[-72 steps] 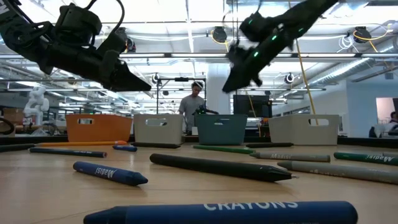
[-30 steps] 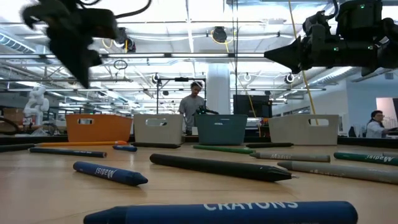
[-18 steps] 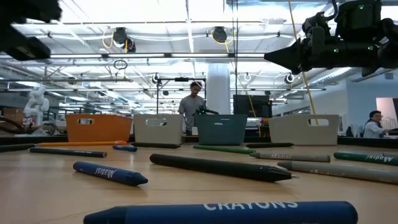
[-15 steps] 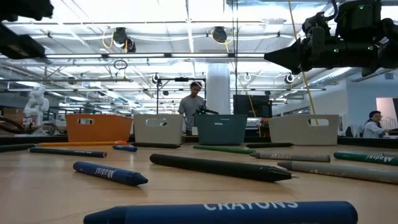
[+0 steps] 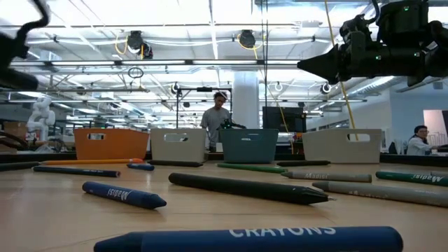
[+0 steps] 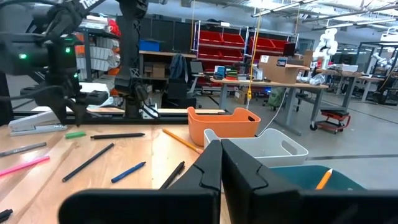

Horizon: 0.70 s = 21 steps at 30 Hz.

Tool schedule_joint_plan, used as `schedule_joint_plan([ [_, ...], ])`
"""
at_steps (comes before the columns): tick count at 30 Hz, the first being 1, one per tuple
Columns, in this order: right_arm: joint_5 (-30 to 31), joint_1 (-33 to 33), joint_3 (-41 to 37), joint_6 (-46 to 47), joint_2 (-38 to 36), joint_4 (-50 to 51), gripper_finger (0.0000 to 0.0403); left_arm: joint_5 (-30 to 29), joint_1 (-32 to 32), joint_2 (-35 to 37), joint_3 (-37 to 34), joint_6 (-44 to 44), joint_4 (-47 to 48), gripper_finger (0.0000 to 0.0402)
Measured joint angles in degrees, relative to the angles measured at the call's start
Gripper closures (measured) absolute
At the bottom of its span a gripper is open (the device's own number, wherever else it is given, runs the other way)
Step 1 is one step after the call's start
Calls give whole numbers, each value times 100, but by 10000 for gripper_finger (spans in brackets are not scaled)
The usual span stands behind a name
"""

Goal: Sort crayons/erasers/pens/pencils in bins
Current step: Put the green eraser into the orange bin

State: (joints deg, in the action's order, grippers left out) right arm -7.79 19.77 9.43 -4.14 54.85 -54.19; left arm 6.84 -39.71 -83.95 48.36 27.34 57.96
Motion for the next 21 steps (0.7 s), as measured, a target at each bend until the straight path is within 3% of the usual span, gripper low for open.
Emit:
schedule_joint_plan([
  [6, 0, 0, 0, 0, 0, 4, 403, 65, -458, -428, -2, -478, -19, 208],
  [12, 0, 0, 0, 0, 0, 7, 403, -283, -801, -809, -2, -1024, -89, 224],
  [21, 0, 2, 2, 20, 0, 5, 403, -274, -919, -1232, 33, -1398, -299, 239],
])
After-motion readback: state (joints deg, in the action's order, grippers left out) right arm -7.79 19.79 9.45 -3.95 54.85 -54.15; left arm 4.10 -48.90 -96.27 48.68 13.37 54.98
